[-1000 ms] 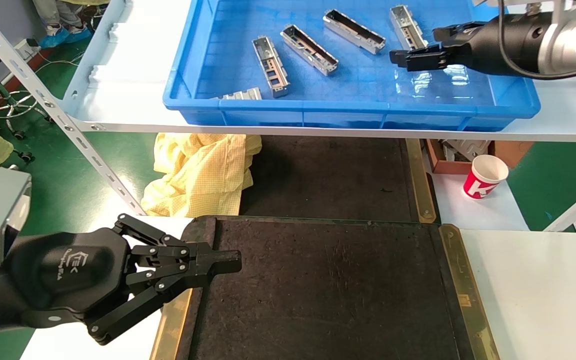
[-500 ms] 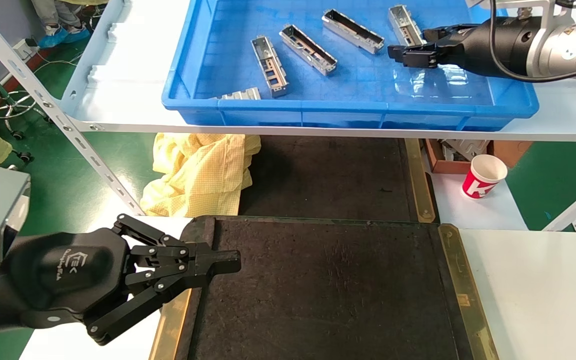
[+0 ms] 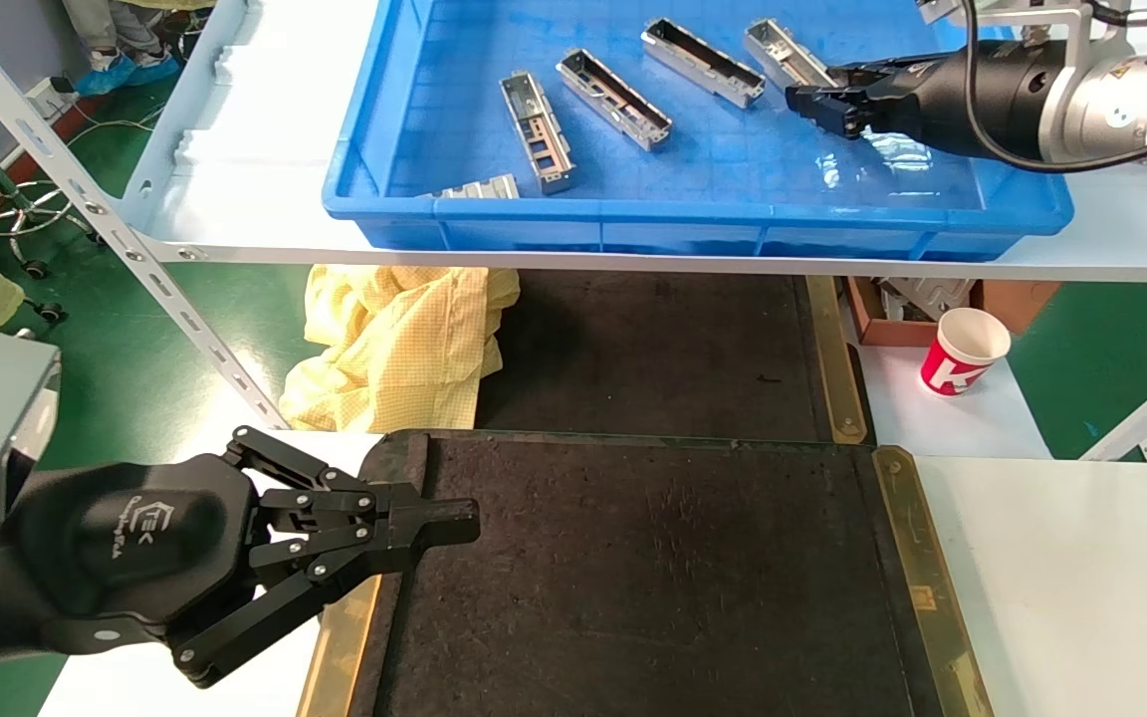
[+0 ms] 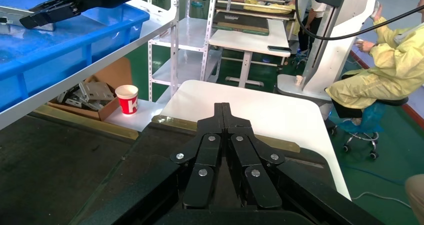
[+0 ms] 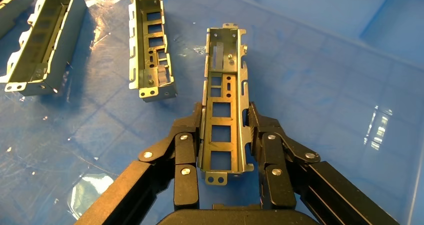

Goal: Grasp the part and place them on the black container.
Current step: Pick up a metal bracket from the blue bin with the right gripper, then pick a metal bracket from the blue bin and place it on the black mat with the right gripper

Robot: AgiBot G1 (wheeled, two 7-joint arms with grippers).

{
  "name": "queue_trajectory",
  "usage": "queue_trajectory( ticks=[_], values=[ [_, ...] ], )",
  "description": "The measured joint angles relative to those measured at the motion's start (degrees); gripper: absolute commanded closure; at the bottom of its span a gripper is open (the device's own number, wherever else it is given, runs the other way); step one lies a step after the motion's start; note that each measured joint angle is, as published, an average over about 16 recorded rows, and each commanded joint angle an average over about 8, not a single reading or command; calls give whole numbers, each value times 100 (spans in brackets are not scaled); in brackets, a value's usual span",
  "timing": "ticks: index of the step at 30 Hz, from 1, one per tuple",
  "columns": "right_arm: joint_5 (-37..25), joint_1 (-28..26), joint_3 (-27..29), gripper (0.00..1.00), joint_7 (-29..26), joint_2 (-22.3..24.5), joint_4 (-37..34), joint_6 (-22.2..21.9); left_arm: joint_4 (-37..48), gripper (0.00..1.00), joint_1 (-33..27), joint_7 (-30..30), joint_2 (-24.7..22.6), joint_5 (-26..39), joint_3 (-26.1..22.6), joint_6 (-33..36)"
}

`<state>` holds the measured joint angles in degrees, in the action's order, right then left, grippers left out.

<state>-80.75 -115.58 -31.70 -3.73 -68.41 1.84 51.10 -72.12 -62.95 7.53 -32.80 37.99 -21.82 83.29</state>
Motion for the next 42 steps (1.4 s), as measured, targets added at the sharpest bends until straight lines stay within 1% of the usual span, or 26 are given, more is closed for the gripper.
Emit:
queue_trajectory(
  ticks=[5,6,10,15,19,28,32,35,38,42],
  values=[
    [27,-95,19,100,127,79,47,125,0,7,0,0,0,0,0,0],
    [35,-121,25,100,156,104,62,172,0,0,0,0,0,0,0,0],
    [78,-247,53,100,280,232,137,437,0,0,0,0,0,0,0,0],
    [141,-421,89,100,416,456,243,996,0,0,0,0,0,0,0,0],
    [196,-537,112,100,490,658,339,1617,0,0,0,0,0,0,-1,0],
    [257,-626,44,100,454,1050,742,3224,0,0,0,0,0,-1,-1,0],
    [390,-464,-106,100,311,1211,1216,3723,0,0,0,0,0,-1,-1,0],
    [596,-245,-292,100,124,1374,1764,3957,0,0,0,-1,0,-1,-1,0],
    [879,36,-516,100,-98,1571,2426,4060,0,0,0,-1,0,-1,-1,0],
    [1276,448,-838,100,-383,1848,3341,4031,0,0,0,-1,0,-1,-1,-1]
  ],
)
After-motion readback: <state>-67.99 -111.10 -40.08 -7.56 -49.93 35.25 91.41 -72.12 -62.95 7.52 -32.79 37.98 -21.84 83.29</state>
